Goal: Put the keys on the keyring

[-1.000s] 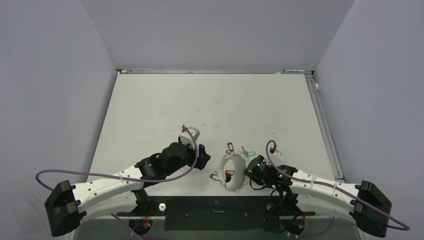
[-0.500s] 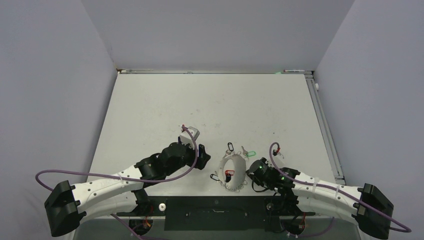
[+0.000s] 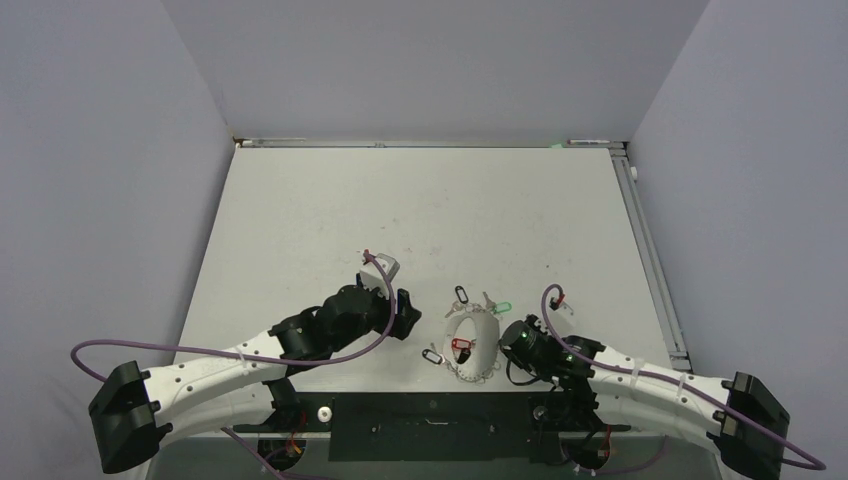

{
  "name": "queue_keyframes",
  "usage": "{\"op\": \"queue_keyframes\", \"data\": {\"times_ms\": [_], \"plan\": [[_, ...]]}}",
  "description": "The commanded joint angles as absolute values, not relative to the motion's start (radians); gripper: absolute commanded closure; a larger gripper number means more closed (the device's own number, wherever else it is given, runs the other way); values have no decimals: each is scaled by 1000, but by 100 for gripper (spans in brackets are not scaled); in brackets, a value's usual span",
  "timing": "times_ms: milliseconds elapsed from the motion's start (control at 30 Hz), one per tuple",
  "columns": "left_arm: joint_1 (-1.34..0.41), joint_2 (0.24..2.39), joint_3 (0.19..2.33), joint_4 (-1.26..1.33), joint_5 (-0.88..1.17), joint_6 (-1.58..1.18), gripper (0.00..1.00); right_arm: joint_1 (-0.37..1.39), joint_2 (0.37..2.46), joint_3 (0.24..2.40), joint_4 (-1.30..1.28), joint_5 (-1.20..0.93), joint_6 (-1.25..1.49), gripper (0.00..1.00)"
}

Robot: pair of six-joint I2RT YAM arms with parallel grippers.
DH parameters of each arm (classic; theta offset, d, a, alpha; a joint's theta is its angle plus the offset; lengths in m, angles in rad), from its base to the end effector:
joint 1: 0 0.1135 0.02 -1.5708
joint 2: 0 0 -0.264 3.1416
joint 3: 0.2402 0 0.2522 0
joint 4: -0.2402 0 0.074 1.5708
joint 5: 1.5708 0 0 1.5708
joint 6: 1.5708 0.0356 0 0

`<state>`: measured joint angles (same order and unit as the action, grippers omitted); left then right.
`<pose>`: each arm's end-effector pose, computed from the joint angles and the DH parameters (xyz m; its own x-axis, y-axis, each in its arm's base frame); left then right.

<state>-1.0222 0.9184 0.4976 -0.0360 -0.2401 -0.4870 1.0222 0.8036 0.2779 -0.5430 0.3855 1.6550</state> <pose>0.1143 -0.1707 0.2301 -0.5390 0.0103 -0.8422 0.5264 0.7847 -0.3273 0.0793 0.1041 0.1387 -0.6553 0.6983 -0.2880 0.5141 0.6917 0.5073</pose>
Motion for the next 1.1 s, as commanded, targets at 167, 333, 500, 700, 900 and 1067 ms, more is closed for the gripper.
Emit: {"op": "queue_keyframes", "data": {"times_ms": [167,333,500,700,900,1067], "plan": [[-1028,876,545,-55,-257,-459,36,1027,771,428,-483,495,1292,95],[-1028,833,571,-72,-266,-429,36,1031,810,495,-411,493,1087,95],[-1029,775,601,-87,-244,-428,36,1038,873,569,-330,493,878,95],[-1032,676,644,-145,-193,-463,36,1047,881,635,-198,436,621,95],[-1034,595,722,-256,-159,-432,34,1051,851,664,-100,347,450,95],[-1034,562,800,-337,-74,-293,22,1052,837,670,-31,247,363,95]]}}
